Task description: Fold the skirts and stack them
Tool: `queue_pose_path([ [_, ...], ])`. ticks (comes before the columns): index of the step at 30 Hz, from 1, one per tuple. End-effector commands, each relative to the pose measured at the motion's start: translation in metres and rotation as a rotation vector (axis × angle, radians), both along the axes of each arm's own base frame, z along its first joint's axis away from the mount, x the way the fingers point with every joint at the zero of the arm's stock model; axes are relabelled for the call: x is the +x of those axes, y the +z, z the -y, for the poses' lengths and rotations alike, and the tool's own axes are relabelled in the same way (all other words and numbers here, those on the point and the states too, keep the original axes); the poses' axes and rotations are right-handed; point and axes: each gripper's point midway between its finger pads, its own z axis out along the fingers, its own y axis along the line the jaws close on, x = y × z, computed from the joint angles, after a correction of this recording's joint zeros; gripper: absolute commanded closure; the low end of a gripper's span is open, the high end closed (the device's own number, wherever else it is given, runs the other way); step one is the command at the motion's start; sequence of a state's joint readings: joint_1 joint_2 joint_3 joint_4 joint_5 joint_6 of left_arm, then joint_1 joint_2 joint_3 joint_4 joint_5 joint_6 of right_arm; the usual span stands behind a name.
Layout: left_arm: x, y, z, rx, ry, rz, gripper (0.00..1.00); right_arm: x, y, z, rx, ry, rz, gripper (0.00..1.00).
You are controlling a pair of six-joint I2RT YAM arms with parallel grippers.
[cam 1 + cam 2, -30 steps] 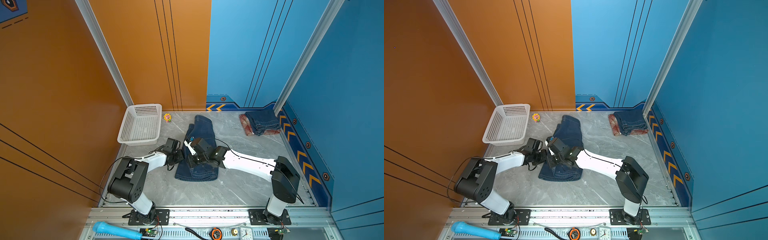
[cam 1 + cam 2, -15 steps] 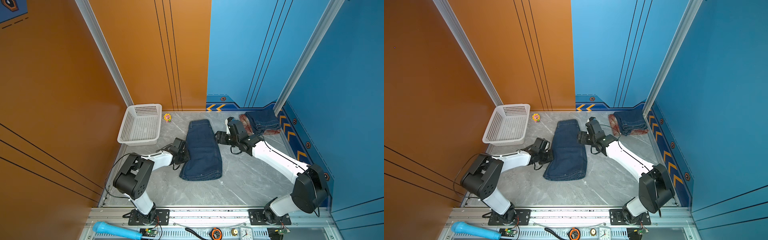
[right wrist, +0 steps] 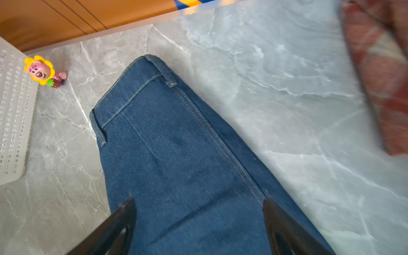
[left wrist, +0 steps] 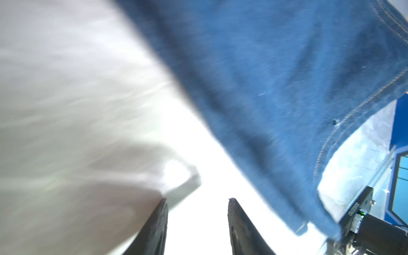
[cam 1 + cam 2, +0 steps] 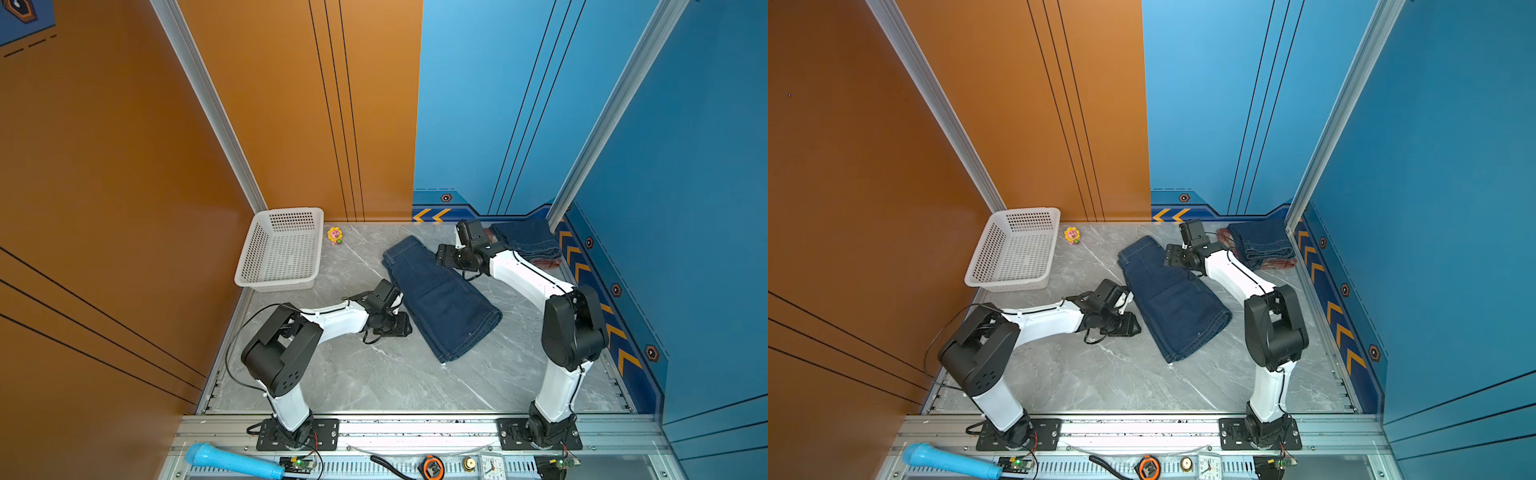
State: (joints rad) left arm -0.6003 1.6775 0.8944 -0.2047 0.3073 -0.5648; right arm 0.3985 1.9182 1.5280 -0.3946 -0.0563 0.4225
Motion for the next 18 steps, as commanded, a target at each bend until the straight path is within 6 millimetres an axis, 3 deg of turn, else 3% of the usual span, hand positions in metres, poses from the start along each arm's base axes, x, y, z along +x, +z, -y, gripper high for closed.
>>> queue_pose_path([
  [1, -0.001, 0.011, -0.05, 0.015, 0.146, -0.022, 0.48, -0.001, -0.015, -0.046, -0.059, 0.15, -0.017, 0.11],
  [5, 0.01, 0.027, -0.105, 0.001, 0.367, 0.008, 0.43, 0.008, -0.044, -0.086, -0.159, 0.231, -0.003, 0.1],
  [8, 0.019, 0.041, -0.129, -0.016, 0.479, 0.036, 0.42, 0.013, -0.06, -0.107, -0.182, 0.253, -0.003, 0.1],
  [15, 0.03, 0.054, -0.135, -0.027, 0.517, 0.056, 0.42, 0.01, -0.098, -0.137, -0.233, 0.307, -0.018, 0.13],
  [18, 0.034, 0.059, -0.14, -0.022, 0.533, 0.069, 0.42, 0.001, -0.112, -0.147, -0.237, 0.37, -0.043, 0.24],
])
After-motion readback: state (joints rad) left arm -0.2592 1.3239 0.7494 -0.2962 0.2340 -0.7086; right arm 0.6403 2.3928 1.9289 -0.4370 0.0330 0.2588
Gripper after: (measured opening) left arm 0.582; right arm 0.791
